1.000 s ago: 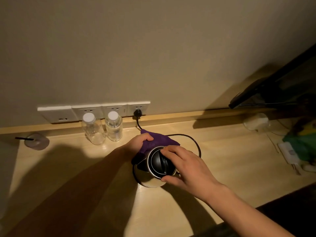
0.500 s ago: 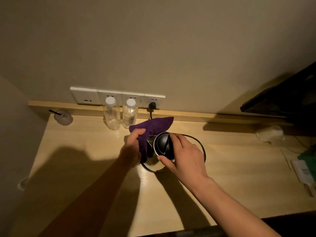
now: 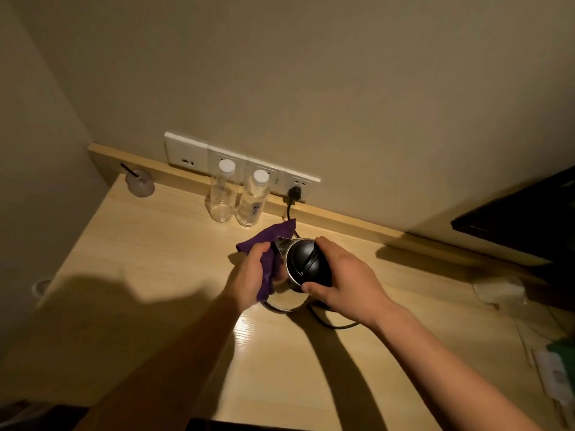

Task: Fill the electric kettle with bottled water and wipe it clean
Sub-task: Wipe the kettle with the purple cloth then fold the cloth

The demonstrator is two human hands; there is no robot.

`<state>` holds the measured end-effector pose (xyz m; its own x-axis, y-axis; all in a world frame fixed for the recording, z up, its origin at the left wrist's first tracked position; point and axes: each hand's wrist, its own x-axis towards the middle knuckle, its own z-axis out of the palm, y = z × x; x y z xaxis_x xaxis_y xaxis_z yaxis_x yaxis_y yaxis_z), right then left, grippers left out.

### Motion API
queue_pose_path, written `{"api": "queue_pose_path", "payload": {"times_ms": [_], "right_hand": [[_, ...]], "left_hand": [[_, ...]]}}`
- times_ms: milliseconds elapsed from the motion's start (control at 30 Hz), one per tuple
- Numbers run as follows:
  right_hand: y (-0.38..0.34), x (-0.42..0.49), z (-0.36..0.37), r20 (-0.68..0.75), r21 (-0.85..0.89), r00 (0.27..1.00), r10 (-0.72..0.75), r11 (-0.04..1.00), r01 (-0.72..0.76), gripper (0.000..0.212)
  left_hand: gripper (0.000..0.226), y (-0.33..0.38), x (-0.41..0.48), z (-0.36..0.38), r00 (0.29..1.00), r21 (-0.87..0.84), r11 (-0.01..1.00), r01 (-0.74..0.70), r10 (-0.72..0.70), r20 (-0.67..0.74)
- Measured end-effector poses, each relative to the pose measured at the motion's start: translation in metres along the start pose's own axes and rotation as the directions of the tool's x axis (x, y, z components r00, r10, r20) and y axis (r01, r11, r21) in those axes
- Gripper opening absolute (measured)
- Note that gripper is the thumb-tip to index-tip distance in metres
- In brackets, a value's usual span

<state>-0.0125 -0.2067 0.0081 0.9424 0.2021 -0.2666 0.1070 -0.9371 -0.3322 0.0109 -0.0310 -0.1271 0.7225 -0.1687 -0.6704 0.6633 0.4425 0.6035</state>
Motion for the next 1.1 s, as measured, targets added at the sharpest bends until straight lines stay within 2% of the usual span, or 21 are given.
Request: {"api": "queue_pose_path", "payload": {"times_ms": [67,133,267,333,433,567,633,700,800,933,1033,1100], "right_hand": [[0.008,0.001,-0.006,0.072,0.080,0.997,-0.020,0.997,0.014,0.080],[0.011,0.003,-0.006,0.067,0.077,0.997,-0.029,0.997,0.024,0.083],[0.012,0.002,-0.001,-0.007,0.036,0.998,-0.055,0.998,0.056,0.080],[0.011,0.001,0.001,-0.056,0.020,0.997,-0.046,0.999,0.047,0.080],[0.007,0.000,0.008,-0.135,-0.001,0.990,-0.027,1.000,0.027,0.073],[-0.002,-0.002,0.014,-0.150,-0.075,0.989,0.016,0.997,-0.027,0.070],[-0.001,0.001,0.008,-0.111,-0.109,0.994,0.014,0.994,-0.026,0.071],[0.004,0.011,-0.005,-0.022,-0.117,1.000,-0.021,0.993,0.018,0.063],[0.014,0.027,-0.022,0.136,0.024,0.988,-0.070,0.997,0.067,0.058],[0.019,0.032,-0.024,0.181,0.086,0.975,-0.129,0.990,0.115,0.070],[0.023,0.034,-0.022,0.169,0.092,0.974,-0.150,0.986,0.136,0.067],[0.025,0.036,-0.020,0.167,0.078,0.973,-0.157,0.986,0.146,0.064]], "left_hand": [[0.061,0.001,-0.013,0.013,0.998,-0.095,0.994,-0.060,0.062,0.020],[0.065,-0.002,-0.028,0.026,0.989,-0.143,0.979,-0.149,0.147,-0.021],[0.085,-0.019,-0.046,0.049,0.926,0.010,0.946,-0.325,0.320,-0.200],[0.080,-0.026,-0.046,0.051,0.891,0.146,0.934,-0.326,0.355,-0.285],[0.079,-0.025,-0.039,0.045,0.892,0.201,0.946,-0.253,0.309,-0.331],[0.051,-0.022,-0.027,0.034,0.878,0.229,0.933,-0.277,0.343,-0.334],[0.033,-0.021,-0.026,0.030,0.876,0.208,0.936,-0.283,0.341,-0.342],[0.026,-0.021,-0.030,0.030,0.878,0.171,0.938,-0.301,0.342,-0.335],[0.045,-0.027,-0.040,0.042,0.865,0.176,0.921,-0.347,0.387,-0.321],[0.055,-0.036,-0.059,0.078,0.755,0.099,0.843,-0.529,0.521,-0.399],[0.068,-0.045,-0.056,0.088,0.629,0.227,0.768,-0.599,0.626,-0.461],[0.066,-0.051,-0.051,0.085,0.549,0.296,0.724,-0.623,0.674,-0.494]]}}
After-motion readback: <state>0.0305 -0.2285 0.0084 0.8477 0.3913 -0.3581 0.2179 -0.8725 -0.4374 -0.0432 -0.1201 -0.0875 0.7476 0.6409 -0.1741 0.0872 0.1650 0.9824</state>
